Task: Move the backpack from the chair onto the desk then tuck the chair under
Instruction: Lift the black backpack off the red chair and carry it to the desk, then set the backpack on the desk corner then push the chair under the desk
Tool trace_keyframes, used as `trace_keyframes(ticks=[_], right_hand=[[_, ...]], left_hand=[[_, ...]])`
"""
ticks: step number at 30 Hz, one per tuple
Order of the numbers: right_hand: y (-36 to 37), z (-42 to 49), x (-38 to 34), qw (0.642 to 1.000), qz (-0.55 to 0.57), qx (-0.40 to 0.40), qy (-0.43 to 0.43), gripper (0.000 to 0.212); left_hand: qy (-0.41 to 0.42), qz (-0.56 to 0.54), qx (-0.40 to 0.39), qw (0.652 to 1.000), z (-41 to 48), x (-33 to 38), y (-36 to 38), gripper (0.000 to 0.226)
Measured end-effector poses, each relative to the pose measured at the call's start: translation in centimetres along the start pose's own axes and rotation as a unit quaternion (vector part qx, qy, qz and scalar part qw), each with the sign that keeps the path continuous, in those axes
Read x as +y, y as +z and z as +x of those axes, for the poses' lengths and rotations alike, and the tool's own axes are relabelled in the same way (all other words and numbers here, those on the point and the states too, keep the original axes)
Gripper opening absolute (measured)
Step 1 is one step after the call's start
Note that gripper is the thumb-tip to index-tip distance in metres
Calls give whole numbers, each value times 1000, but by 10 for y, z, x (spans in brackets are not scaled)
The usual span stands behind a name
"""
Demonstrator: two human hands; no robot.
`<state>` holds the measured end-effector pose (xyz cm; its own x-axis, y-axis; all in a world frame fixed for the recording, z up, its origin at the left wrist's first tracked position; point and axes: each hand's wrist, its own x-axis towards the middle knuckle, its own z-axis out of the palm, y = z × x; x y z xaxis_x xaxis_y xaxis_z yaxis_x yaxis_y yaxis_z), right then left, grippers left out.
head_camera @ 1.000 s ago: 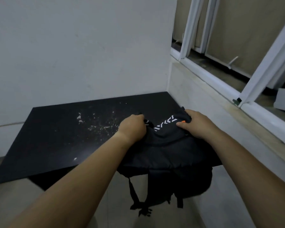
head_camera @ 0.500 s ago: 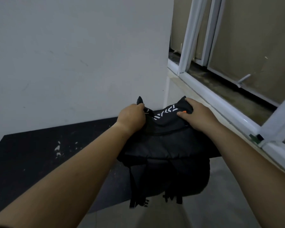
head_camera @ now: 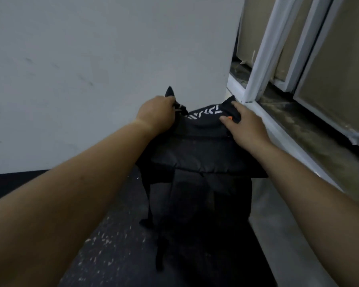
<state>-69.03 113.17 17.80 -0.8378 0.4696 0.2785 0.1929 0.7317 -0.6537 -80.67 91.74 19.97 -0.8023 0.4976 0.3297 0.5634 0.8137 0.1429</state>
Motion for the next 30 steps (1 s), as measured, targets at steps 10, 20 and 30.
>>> trace_keyframes(ticks=[10, 20, 30], right_hand=[[87, 12, 78, 1000, 14, 10, 20, 70], [192, -100, 208, 952, -127, -217, 173, 86], [224, -107, 214, 944, -246, -215, 35, 94]], left_hand=[[-21, -86, 55, 995, -21, -17, 114, 53], [-84, 26, -210, 974, -137, 6, 284, 84], [-19, 94, -258, 961, -143, 4, 316, 114]])
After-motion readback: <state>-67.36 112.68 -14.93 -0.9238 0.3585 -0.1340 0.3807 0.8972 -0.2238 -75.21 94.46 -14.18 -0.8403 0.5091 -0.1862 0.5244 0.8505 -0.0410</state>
